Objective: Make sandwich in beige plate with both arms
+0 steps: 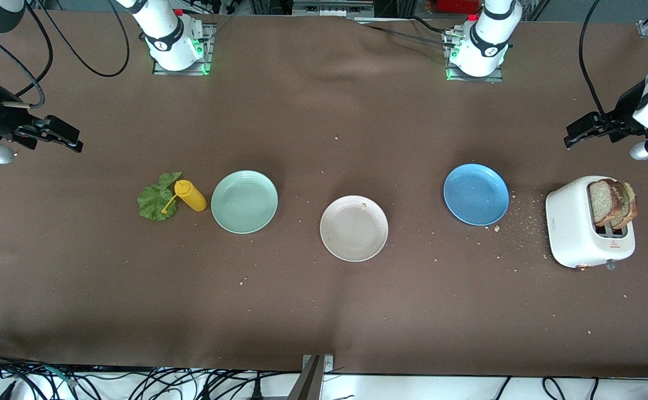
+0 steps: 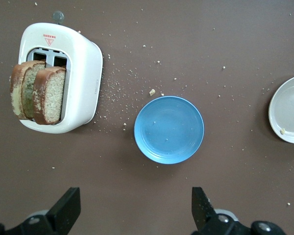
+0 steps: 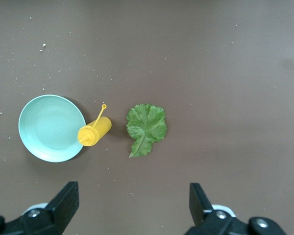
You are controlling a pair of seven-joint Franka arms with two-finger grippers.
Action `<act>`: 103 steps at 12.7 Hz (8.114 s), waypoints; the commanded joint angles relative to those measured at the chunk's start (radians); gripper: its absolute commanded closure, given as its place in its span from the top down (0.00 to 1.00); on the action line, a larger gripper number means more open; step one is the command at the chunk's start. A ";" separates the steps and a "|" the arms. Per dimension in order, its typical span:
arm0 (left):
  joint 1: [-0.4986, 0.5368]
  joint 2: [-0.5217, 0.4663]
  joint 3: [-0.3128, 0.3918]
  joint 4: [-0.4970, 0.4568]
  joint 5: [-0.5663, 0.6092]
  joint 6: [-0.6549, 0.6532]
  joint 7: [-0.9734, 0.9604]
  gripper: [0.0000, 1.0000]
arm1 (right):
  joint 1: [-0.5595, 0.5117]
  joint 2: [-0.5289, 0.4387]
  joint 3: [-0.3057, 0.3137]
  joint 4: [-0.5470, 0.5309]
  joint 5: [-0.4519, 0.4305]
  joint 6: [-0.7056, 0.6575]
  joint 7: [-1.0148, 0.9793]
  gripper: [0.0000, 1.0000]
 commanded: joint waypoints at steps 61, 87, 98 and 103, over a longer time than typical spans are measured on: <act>-0.003 0.194 0.001 0.177 -0.024 -0.121 -0.007 1.00 | -0.017 0.092 0.054 0.042 -0.005 -0.124 -0.010 1.00; 0.267 0.476 0.012 0.182 0.012 0.095 0.419 0.97 | -0.175 0.492 -0.118 -0.050 0.884 0.000 -1.991 1.00; 0.270 0.504 0.014 0.180 0.028 0.072 0.427 0.00 | -0.211 0.688 -0.095 -0.225 1.214 -0.044 -2.506 1.00; 0.223 0.493 0.000 0.252 0.216 0.011 0.462 0.00 | -0.206 0.711 -0.042 -0.238 1.268 -0.041 -2.521 1.00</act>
